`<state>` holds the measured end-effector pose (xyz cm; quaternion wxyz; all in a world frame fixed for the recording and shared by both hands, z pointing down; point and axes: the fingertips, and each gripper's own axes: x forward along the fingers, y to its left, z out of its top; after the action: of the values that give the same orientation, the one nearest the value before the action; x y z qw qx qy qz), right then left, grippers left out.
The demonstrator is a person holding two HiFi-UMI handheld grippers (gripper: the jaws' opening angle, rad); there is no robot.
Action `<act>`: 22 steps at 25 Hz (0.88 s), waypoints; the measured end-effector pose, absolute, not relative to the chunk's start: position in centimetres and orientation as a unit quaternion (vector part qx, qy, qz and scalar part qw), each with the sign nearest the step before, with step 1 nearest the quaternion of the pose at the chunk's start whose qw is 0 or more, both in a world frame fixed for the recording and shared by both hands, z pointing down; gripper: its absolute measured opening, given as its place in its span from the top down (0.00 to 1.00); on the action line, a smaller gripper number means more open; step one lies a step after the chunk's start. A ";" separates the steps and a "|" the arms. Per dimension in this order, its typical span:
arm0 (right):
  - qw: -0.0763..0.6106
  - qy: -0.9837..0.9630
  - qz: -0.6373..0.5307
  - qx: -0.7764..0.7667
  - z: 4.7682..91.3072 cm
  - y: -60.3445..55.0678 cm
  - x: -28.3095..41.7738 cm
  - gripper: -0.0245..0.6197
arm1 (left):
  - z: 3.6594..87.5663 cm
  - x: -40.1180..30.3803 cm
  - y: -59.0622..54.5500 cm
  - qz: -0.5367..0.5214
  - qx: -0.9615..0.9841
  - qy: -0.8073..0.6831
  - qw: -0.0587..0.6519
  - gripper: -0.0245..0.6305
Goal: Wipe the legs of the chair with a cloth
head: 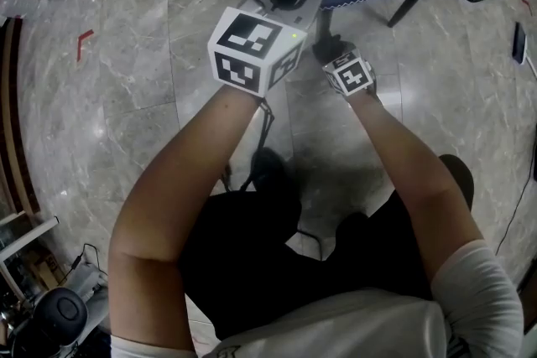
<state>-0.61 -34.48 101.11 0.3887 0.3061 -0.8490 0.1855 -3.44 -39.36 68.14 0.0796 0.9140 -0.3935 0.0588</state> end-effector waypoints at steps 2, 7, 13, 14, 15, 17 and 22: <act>0.359 -0.861 0.161 0.321 97.7 -34.8 -0.7 0.69 | 68.1 -3.2 -39.3 0.060 0.914 -0.395 0.074 0.95; 0.263 -0.898 0.108 0.337 87.1 -35.6 -1.7 0.69 | 68.0 -3.2 -39.2 0.066 0.908 -0.408 0.067 0.95; 0.160 -0.927 0.082 0.330 76.4 -36.1 -1.9 0.69 | 67.8 -3.1 -39.3 0.066 0.901 -0.422 0.071 0.95; 0.157 -0.927 0.087 0.328 76.2 -36.0 -1.9 0.69 | 67.9 -3.1 -39.3 0.065 0.901 -0.424 0.072 0.95; 0.154 -0.928 0.089 0.328 76.2 -35.9 -1.9 0.69 | 67.9 -3.1 -39.3 0.065 0.900 -0.425 0.073 0.95; 0.147 -0.928 0.089 0.329 76.4 -35.9 -1.8 0.69 | 67.9 -3.1 -39.2 0.064 0.898 -0.428 0.072 0.95; 0.141 -0.928 0.082 0.334 76.4 -36.1 -1.6 0.71 | 67.8 -2.9 -39.3 0.065 0.897 -0.432 0.063 0.95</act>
<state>-1.61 -36.14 76.38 0.1410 0.3341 -0.9283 0.0815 -2.89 -39.30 67.85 0.0628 0.8974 -0.4319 0.0651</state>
